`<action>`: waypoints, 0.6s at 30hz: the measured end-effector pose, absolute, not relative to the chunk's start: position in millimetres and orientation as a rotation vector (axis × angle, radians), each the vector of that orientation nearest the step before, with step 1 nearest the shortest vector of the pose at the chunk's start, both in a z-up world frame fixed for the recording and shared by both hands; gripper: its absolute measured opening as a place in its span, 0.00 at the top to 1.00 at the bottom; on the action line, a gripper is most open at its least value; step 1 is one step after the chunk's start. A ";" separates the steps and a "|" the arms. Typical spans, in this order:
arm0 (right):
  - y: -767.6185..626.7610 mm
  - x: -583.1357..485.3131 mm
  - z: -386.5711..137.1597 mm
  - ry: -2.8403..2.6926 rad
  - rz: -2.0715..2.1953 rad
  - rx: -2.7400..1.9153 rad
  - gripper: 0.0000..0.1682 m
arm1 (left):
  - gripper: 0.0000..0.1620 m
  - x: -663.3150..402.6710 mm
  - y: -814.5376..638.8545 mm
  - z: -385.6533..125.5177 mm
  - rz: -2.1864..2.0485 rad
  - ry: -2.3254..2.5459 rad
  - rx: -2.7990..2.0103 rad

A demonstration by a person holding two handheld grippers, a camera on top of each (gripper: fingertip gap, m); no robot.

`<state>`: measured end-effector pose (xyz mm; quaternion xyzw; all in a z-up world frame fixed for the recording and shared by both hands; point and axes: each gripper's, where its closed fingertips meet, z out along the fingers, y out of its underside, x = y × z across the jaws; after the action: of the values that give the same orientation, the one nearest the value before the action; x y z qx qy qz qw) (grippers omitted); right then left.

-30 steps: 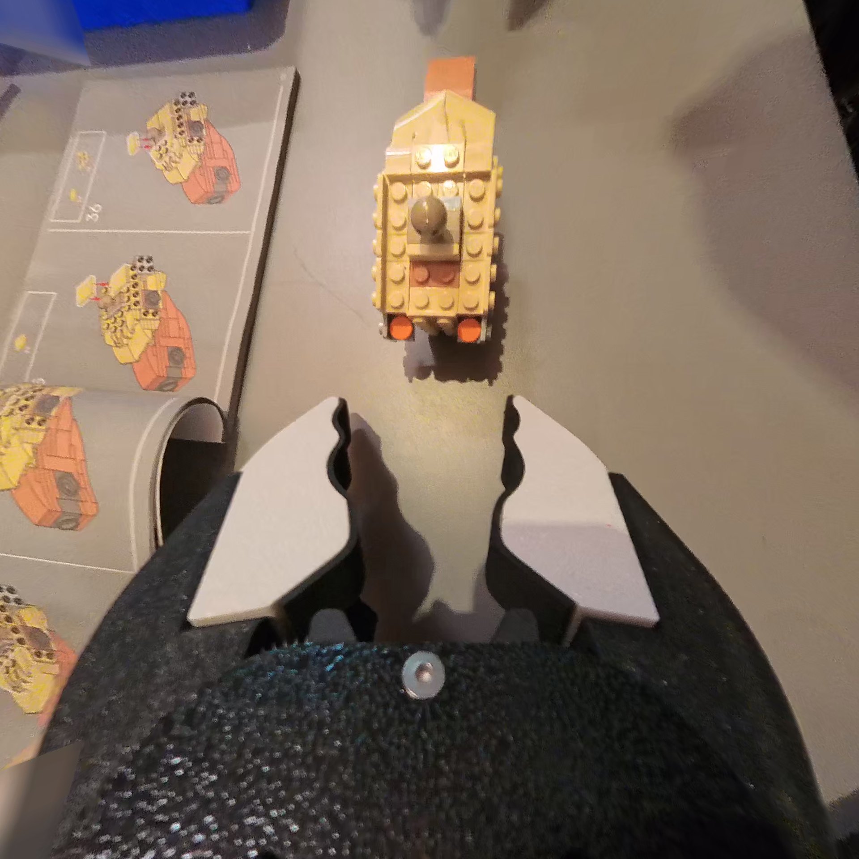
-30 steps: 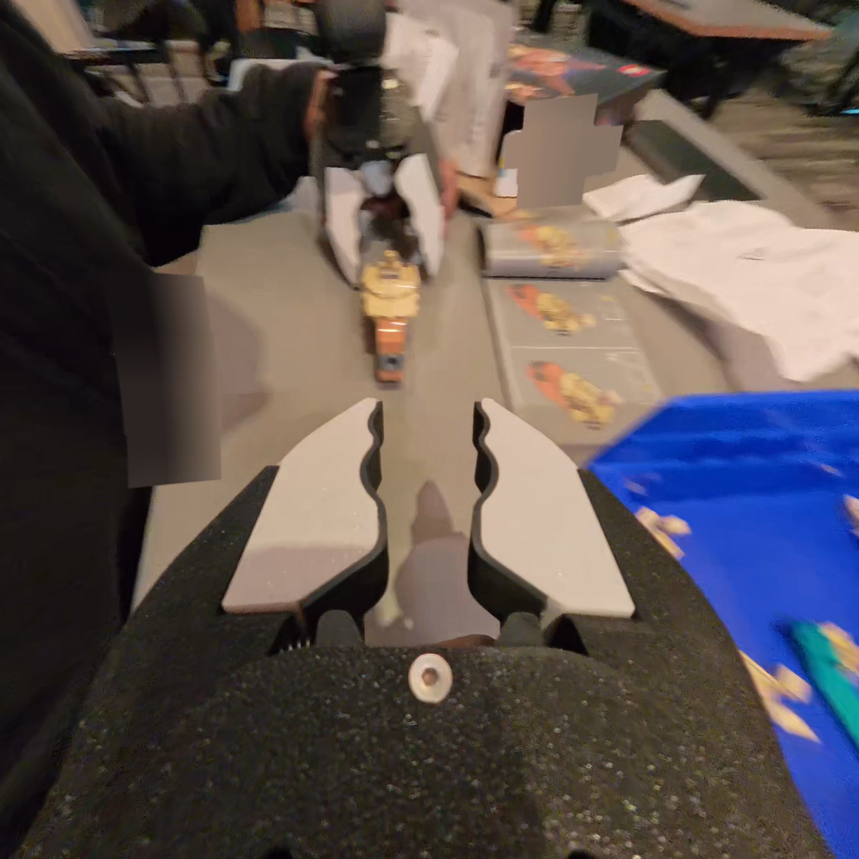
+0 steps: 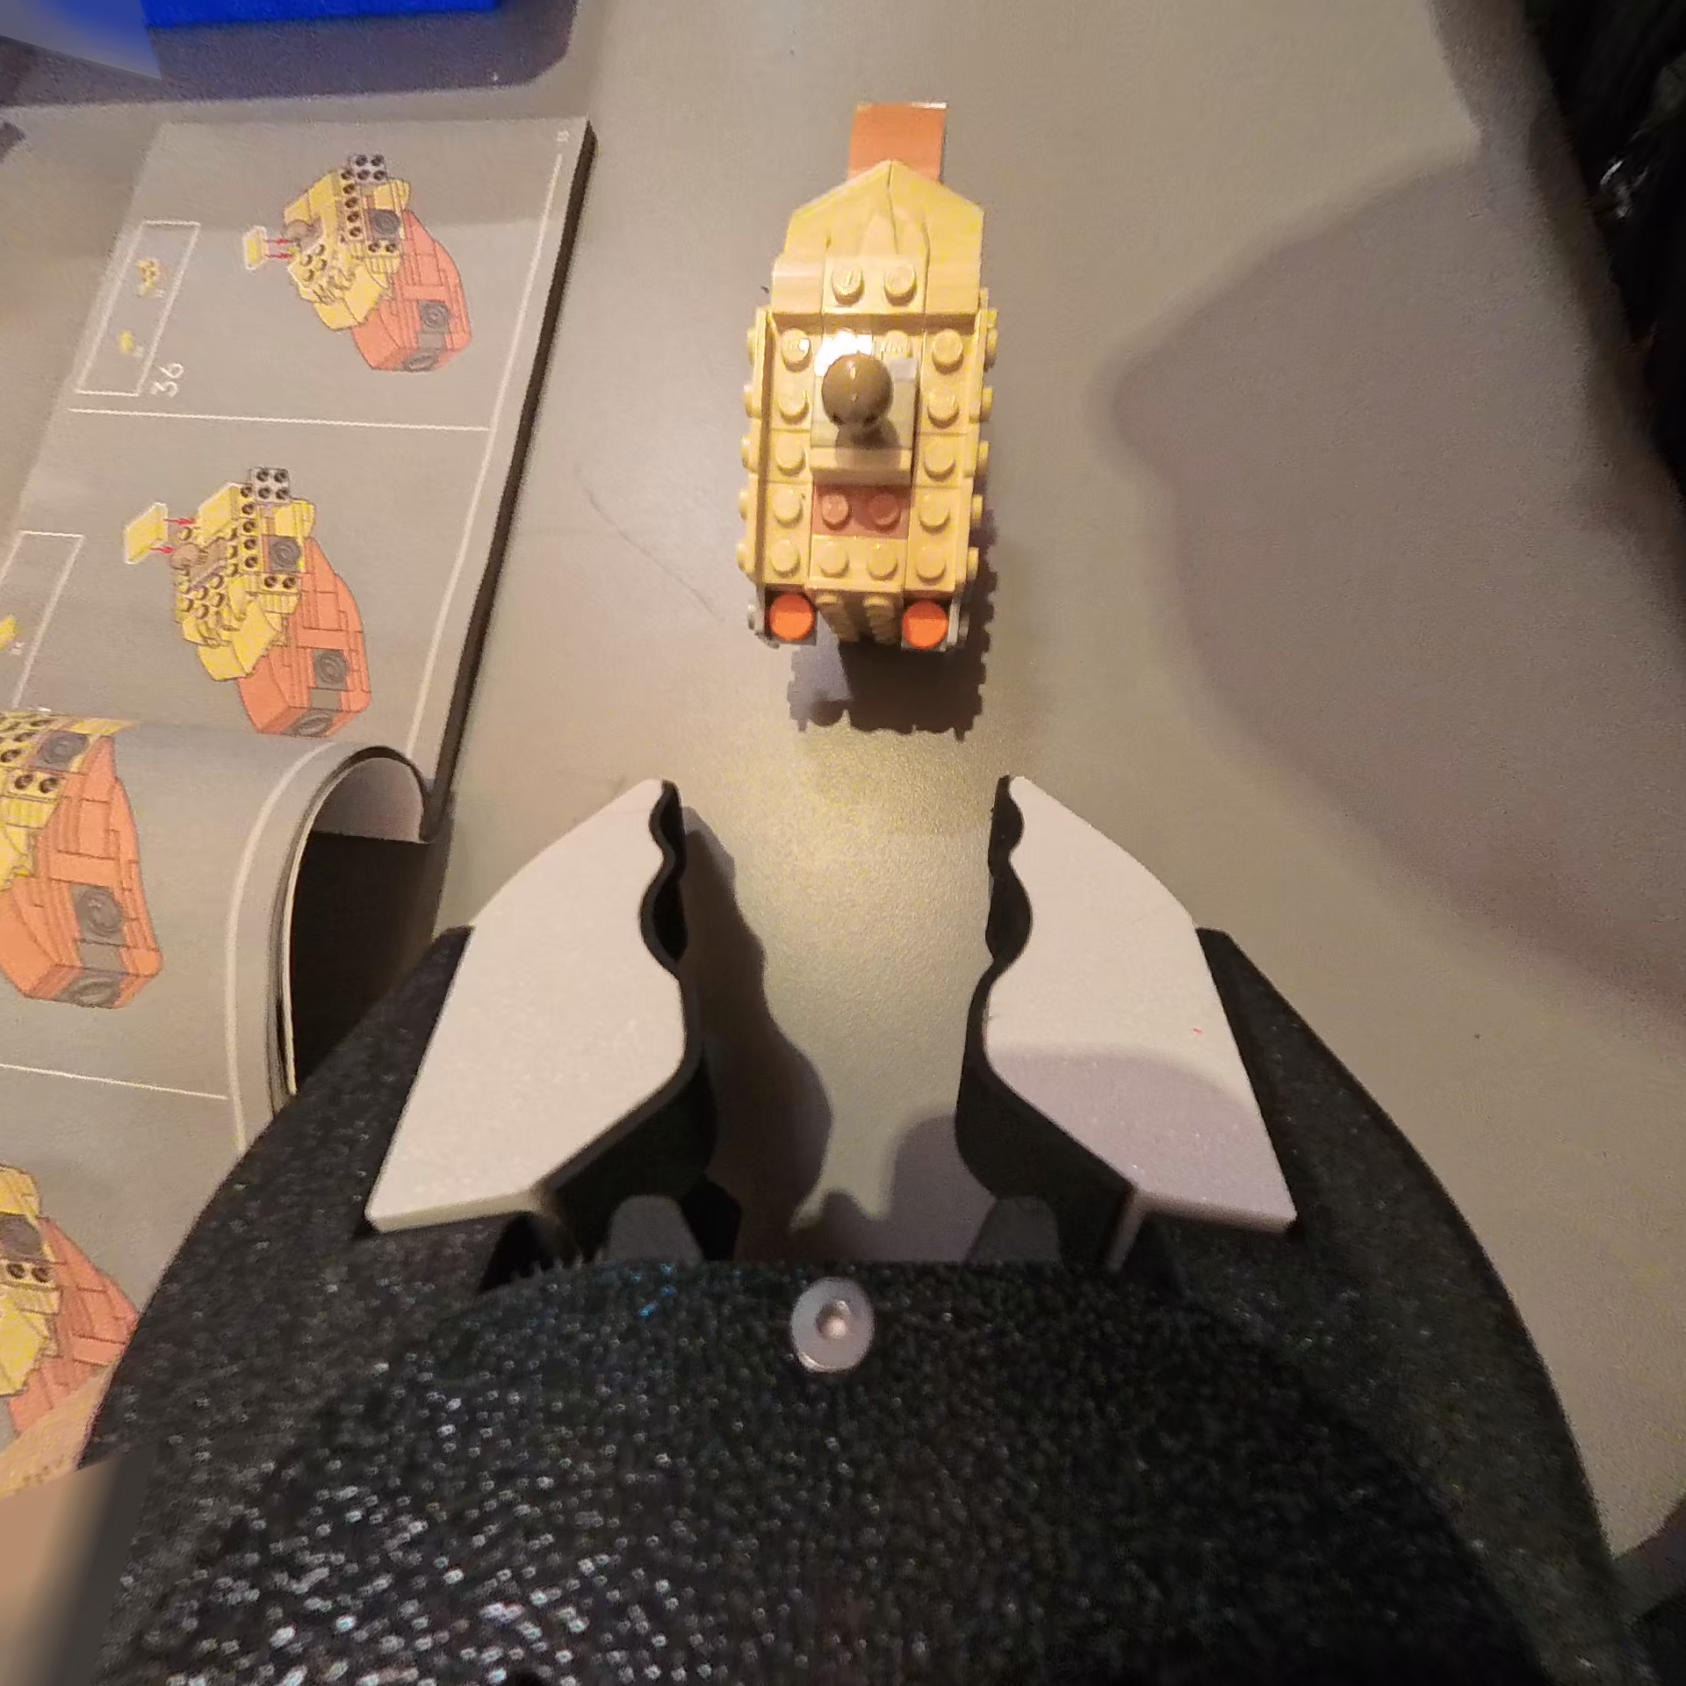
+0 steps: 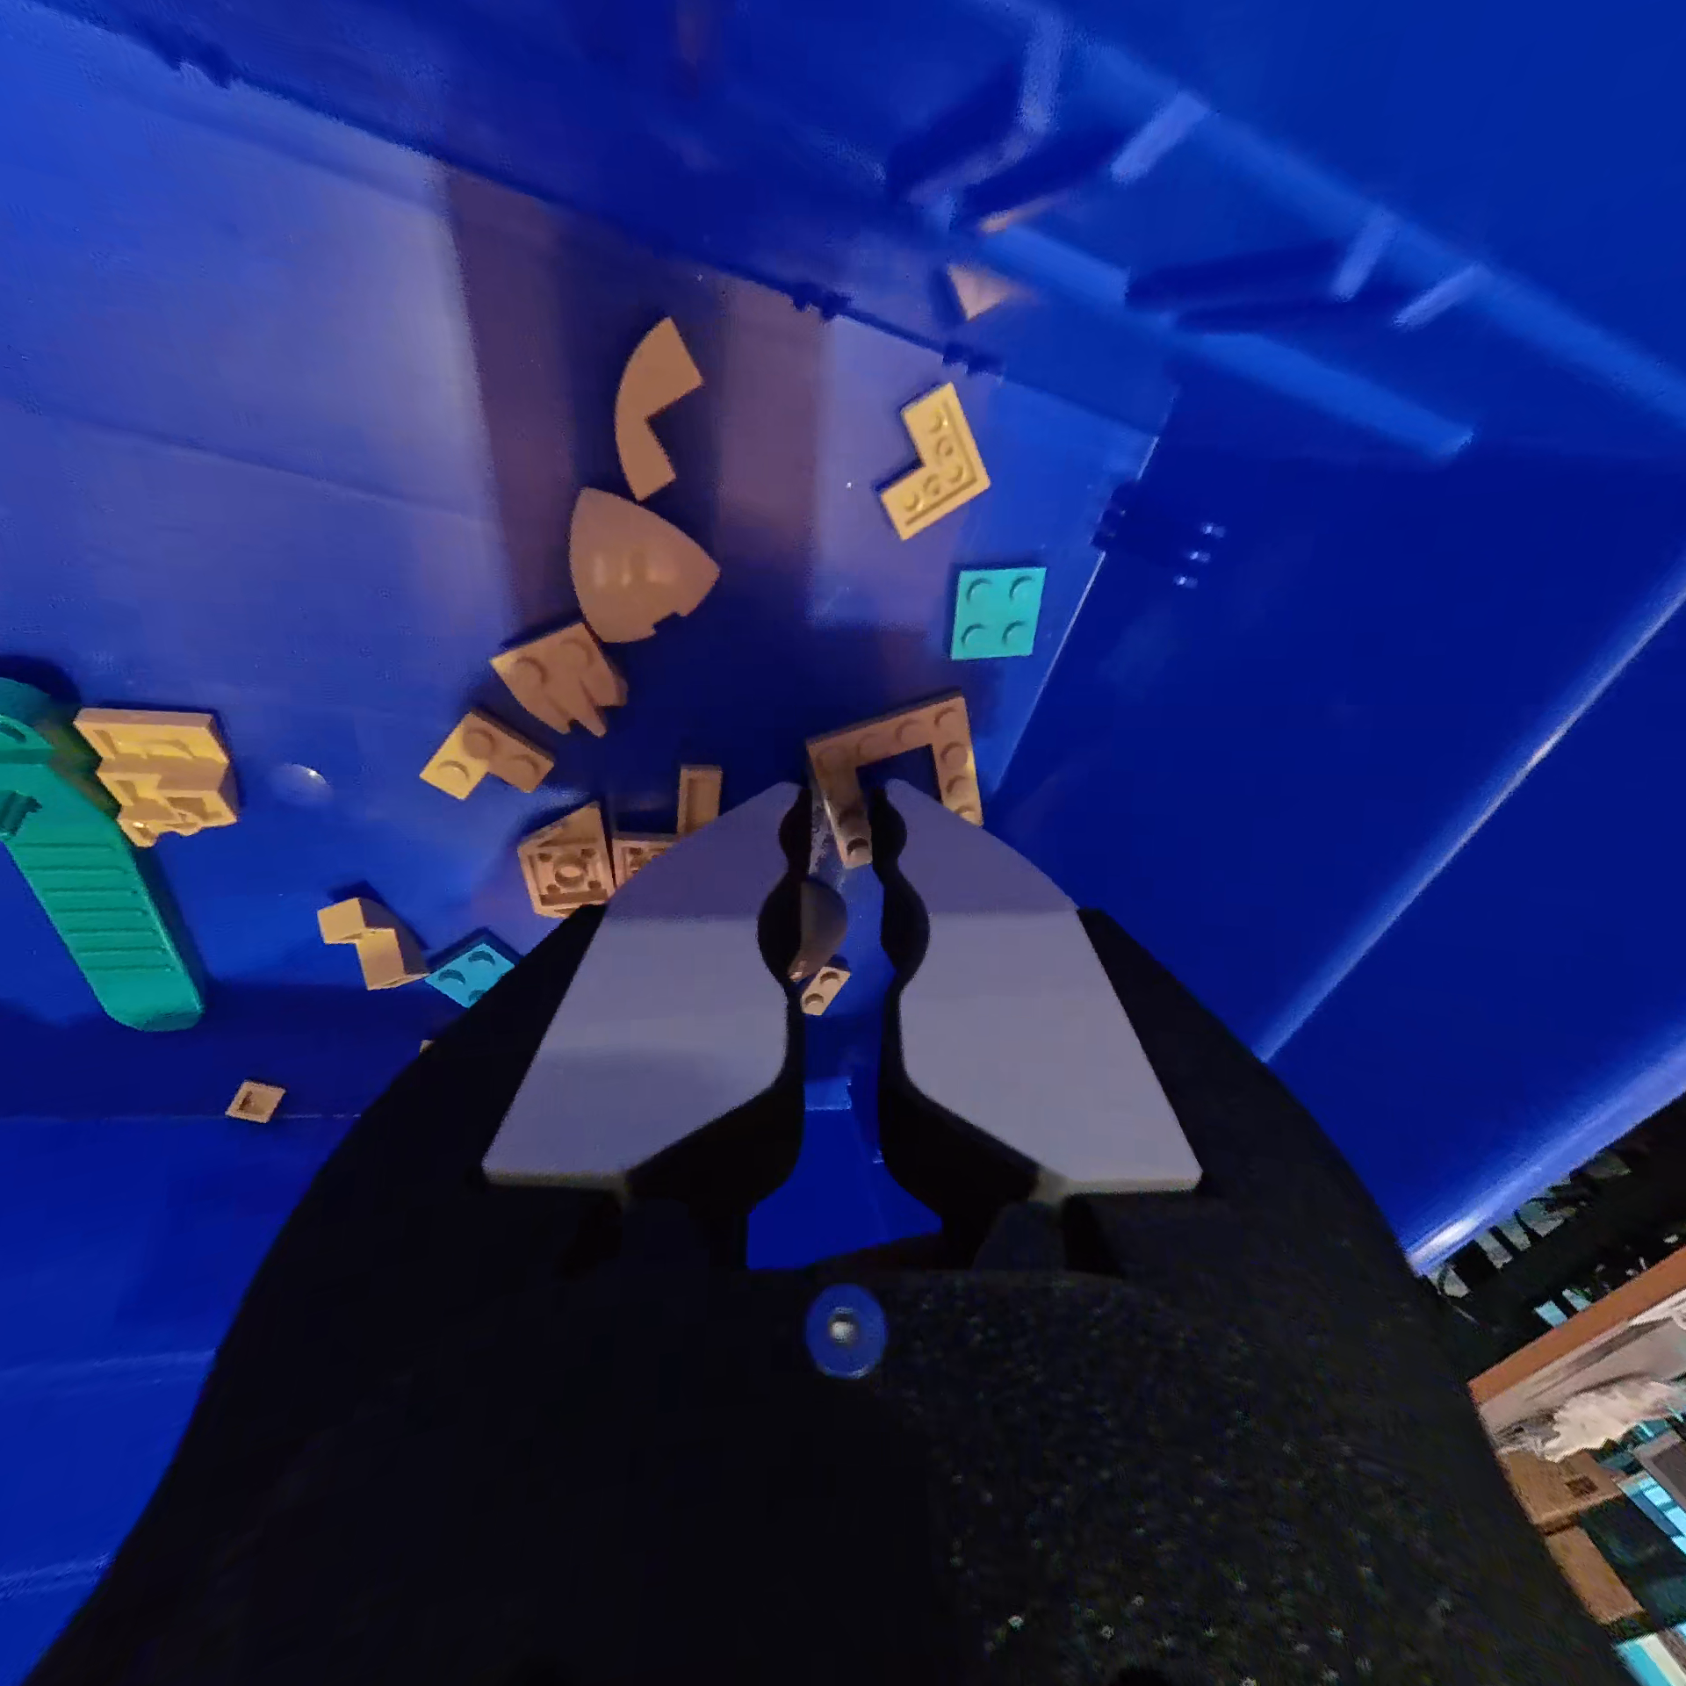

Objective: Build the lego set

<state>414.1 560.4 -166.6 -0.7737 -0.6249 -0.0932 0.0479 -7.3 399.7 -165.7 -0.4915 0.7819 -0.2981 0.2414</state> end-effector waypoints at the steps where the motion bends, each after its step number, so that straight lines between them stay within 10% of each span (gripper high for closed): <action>1: 560.7 414.2 -166.4 -1.904 -0.290 -2.363 0.92 | 0.60 -6.9 399.4 -165.6 -0.813 2.138 -1.341; 18: 558.7 410.5 -166.8 -1.854 -0.239 -2.422 0.94 | 0.61 -3.9 397.1 -165.0 -0.848 2.129 -1.339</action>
<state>410.5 558.7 -166.8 -0.7909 -0.6055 -0.0780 0.0411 -3.9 397.1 -165.0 -0.4894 0.7786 -0.3100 0.2412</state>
